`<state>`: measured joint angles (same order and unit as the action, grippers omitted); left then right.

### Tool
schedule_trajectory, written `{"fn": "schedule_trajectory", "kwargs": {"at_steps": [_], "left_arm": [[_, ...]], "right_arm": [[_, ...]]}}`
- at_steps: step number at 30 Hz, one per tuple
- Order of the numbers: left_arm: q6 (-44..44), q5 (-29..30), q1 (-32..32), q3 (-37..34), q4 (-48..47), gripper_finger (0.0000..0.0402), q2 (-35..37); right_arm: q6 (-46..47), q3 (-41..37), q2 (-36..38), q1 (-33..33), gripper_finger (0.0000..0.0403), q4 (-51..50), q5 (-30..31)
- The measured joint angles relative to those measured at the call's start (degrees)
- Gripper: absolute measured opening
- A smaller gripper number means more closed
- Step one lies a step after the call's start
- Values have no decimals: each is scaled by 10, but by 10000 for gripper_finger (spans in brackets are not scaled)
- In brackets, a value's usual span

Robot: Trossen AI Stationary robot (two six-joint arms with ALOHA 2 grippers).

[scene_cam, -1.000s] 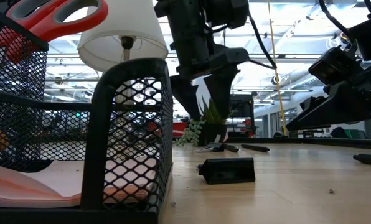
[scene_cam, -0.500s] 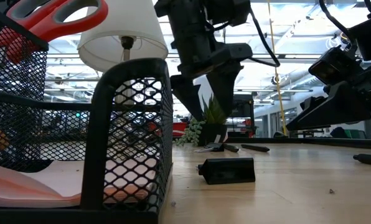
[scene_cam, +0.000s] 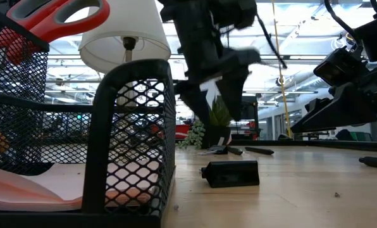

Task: Pick and place office supplies into organizer
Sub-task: Put the top black binder clip into the mesh desk organizer

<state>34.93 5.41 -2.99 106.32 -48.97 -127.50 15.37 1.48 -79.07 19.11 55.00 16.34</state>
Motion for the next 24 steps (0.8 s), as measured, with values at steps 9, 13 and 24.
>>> {"fn": "schedule_trajectory", "kwargs": {"at_steps": [9,13,24], "left_arm": [[-21,17,1,0,-2,351,-8],[-41,21,5,0,-2,351,-9],[-61,30,13,0,6,351,-9]], "right_arm": [[0,0,0,0,192,3,0],[0,0,0,0,192,0,0],[0,0,0,0,192,0,0]]}}
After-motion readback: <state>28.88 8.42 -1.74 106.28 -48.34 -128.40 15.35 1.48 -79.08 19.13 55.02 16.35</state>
